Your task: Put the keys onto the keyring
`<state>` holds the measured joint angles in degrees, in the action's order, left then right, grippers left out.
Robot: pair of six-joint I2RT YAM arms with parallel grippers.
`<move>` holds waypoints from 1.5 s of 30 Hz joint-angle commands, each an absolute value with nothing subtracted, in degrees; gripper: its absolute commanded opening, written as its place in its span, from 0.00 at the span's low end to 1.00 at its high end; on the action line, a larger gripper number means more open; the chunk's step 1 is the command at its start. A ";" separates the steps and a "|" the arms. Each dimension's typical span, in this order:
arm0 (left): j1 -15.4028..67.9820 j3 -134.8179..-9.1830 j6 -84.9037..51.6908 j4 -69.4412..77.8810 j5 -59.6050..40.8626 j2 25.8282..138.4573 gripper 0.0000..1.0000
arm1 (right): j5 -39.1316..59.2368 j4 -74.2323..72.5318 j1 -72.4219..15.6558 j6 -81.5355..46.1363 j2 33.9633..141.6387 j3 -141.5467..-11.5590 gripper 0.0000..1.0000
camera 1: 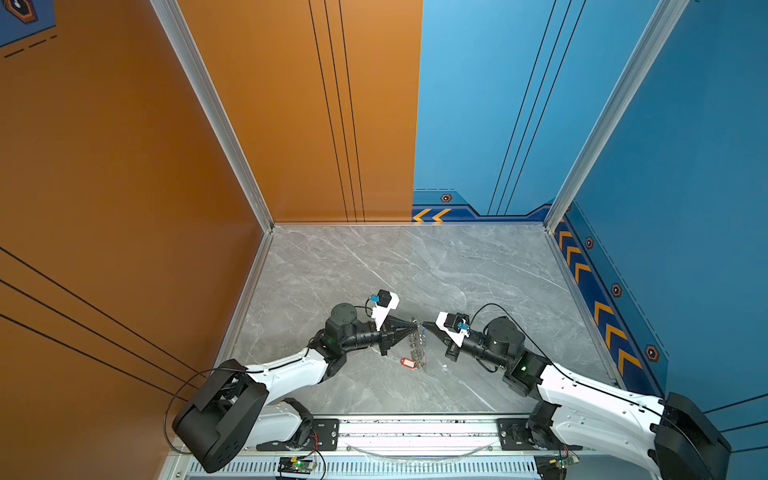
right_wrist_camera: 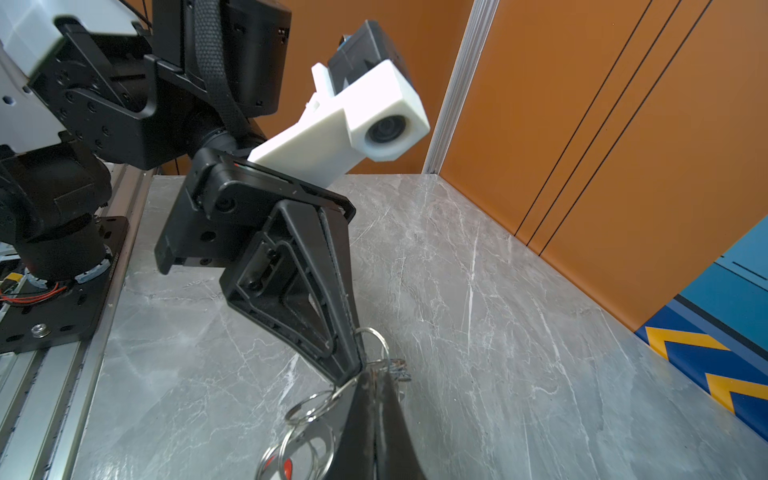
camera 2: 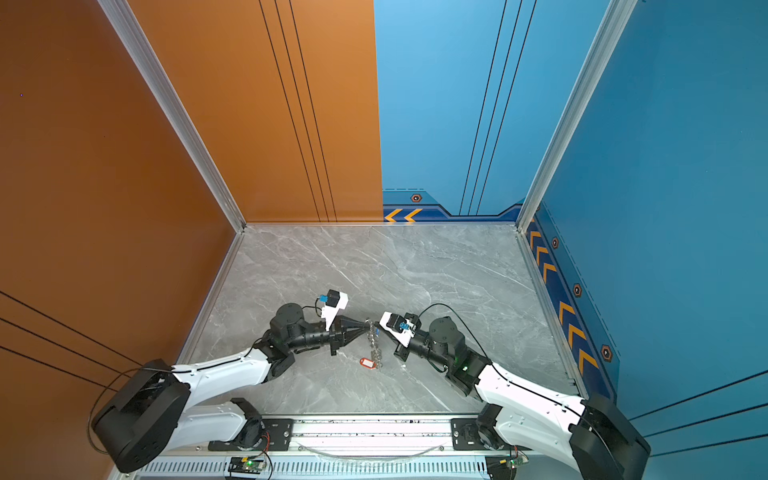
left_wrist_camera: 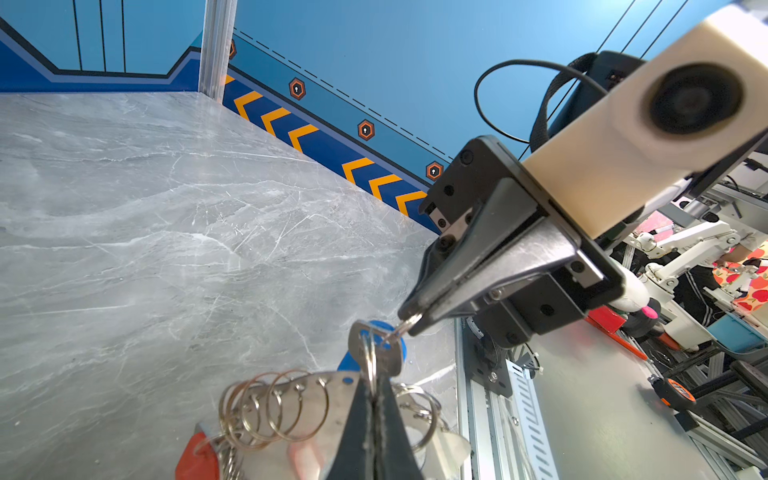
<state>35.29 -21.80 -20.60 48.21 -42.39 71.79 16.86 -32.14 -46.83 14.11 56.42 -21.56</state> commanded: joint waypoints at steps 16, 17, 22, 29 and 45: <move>36.48 -22.94 -20.21 50.28 -43.26 71.73 0.00 | 14.08 -34.39 -48.23 16.43 58.53 -21.53 0.00; 36.48 -22.93 -20.21 50.27 -43.41 71.78 0.00 | 13.36 -34.36 -48.34 16.66 58.62 -21.46 0.00; 36.82 -23.07 -20.20 50.28 -43.80 71.96 0.00 | 10.57 -32.60 -49.71 18.89 59.06 -21.62 0.00; 36.53 -22.88 -20.21 50.36 -43.07 71.82 0.00 | 7.60 -30.94 -51.37 21.17 59.50 -21.12 0.00; 35.48 -22.32 -20.38 50.36 -42.46 70.84 0.00 | 7.87 -29.03 -51.52 21.19 56.86 -20.77 0.00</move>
<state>35.88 -21.80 -20.62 47.13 -41.98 72.12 8.86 -31.57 -51.48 20.80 57.45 -21.56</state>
